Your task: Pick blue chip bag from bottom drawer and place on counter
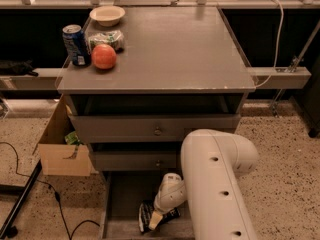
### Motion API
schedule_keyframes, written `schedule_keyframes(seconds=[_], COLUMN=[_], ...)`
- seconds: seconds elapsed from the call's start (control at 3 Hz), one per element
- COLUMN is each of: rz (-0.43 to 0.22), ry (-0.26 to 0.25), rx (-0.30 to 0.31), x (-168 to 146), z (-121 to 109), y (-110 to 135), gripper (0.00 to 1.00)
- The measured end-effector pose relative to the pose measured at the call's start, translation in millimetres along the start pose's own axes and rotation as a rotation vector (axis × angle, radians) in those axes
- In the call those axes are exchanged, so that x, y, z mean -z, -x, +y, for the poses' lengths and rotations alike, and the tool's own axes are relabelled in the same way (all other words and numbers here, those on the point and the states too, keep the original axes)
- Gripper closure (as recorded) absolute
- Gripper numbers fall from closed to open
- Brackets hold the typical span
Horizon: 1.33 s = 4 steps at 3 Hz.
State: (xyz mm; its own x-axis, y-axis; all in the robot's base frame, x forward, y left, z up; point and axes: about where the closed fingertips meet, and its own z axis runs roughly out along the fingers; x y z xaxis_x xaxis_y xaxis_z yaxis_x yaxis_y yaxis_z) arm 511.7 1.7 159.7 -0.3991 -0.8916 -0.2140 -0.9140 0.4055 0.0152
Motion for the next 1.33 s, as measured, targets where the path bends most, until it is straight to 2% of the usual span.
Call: schedule_keyframes(seconds=[0.33,0.67,1.0,1.33], rz=[0.004,0.060,0.060,0.060], ry=[0.001,0.023,0.024,0.024], rx=[0.005,-0.008,-0.008,-0.008], x=[-2,-28,-28,-28], z=[2,9,9,9], y=[-1,-18,-18,-18], gripper=[0.00,0.00,0.00,0.20])
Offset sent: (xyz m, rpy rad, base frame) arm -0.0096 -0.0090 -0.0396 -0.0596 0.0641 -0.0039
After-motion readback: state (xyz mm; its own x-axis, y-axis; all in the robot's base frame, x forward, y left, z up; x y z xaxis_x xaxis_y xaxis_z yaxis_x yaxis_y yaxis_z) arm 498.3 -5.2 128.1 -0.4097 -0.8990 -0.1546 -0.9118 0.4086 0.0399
